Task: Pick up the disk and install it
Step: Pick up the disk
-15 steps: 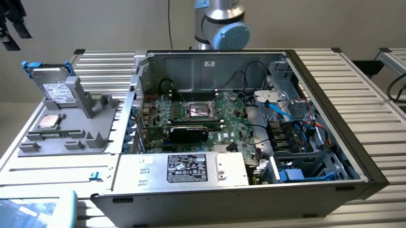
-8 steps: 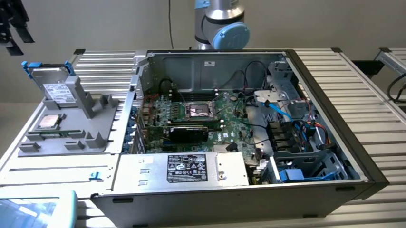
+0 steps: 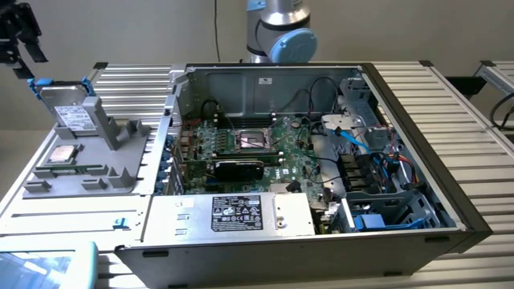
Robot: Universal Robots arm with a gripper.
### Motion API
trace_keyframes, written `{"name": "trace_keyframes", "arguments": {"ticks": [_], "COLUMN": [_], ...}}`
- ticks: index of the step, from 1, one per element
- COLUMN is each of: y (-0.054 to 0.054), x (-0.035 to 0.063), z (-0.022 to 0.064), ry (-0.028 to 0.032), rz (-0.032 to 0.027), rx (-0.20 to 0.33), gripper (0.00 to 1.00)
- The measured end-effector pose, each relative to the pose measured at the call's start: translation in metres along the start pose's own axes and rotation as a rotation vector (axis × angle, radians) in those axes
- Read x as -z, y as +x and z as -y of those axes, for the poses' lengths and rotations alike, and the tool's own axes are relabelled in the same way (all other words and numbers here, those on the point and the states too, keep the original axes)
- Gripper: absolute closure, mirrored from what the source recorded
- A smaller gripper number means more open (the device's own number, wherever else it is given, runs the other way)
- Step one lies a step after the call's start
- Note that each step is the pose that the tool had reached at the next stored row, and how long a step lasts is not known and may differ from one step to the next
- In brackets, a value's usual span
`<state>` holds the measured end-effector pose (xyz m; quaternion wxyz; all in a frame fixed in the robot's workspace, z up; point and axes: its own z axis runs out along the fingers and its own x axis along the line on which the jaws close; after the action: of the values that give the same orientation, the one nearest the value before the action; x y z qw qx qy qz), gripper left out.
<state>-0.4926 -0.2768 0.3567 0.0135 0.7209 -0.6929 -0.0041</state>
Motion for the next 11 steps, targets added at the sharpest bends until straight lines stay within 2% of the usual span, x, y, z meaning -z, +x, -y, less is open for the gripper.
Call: {"name": "trace_keyframes", "arguments": {"ticks": [2, 3, 7, 11], "y": [0.003, 0.003, 0.004, 0.004], "x": [-0.0027, -0.0045, -0.0117, -0.0189], "z": [0.0019, 0.0031, 0.0075, 0.0081], "ry": [-0.0063, -0.0073, -0.0078, -0.0081], "rz": [0.0002, 0.0003, 0.0003, 0.0003], "rx": [0.001, 0.001, 0.002, 0.003], "gripper": [0.34, 0.34, 0.34, 0.34]}}
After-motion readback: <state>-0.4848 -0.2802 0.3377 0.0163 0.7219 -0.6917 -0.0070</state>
